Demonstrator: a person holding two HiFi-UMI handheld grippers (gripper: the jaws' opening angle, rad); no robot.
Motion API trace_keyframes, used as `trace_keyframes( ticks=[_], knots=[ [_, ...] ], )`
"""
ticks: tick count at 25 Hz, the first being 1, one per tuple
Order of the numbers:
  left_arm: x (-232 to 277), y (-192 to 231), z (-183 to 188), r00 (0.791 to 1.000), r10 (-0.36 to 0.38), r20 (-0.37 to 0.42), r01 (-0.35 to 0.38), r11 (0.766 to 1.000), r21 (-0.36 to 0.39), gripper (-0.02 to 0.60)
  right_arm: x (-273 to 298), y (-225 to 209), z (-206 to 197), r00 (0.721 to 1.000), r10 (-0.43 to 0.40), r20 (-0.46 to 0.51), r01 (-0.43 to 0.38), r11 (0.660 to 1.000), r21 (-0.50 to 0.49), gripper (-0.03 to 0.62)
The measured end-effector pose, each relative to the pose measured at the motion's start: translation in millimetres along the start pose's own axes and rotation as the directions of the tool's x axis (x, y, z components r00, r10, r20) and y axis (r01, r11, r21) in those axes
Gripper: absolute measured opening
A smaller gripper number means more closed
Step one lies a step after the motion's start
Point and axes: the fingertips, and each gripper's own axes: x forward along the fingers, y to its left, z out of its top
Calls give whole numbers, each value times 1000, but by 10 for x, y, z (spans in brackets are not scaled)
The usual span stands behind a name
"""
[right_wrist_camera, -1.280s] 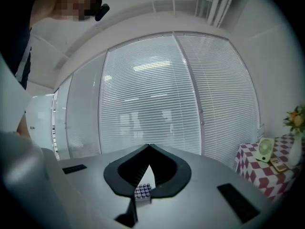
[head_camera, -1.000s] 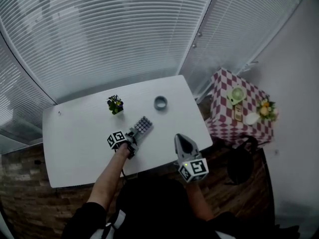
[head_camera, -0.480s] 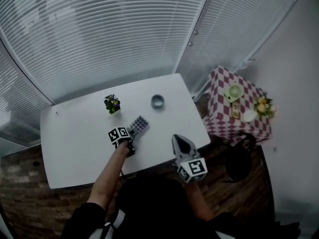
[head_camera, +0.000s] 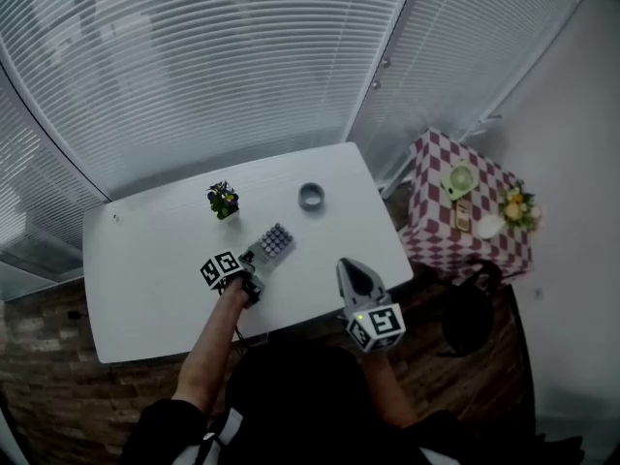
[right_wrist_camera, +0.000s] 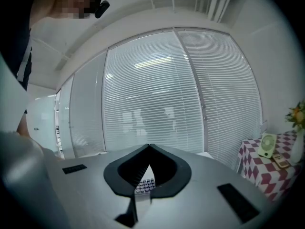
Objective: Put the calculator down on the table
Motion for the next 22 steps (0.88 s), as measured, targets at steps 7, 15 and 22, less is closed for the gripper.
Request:
trace_keyframes(
  ticks=[7, 15, 22],
  knots=[
    [-327, -341, 166, 967, -215, 138, 226, 971, -75, 282, 44, -60, 26, 1000, -11, 6, 11, 1000, 3, 6],
    [-672, -740, 250, 928, -313, 203, 326, 945, -33, 282, 60, -77, 35, 1000, -16, 12, 16, 1000, 0, 6],
    [-1002, -949, 336, 894, -365, 259, 378, 926, 3, 282, 83, -32, 37, 1000, -15, 11, 15, 1000, -9, 6]
  ],
)
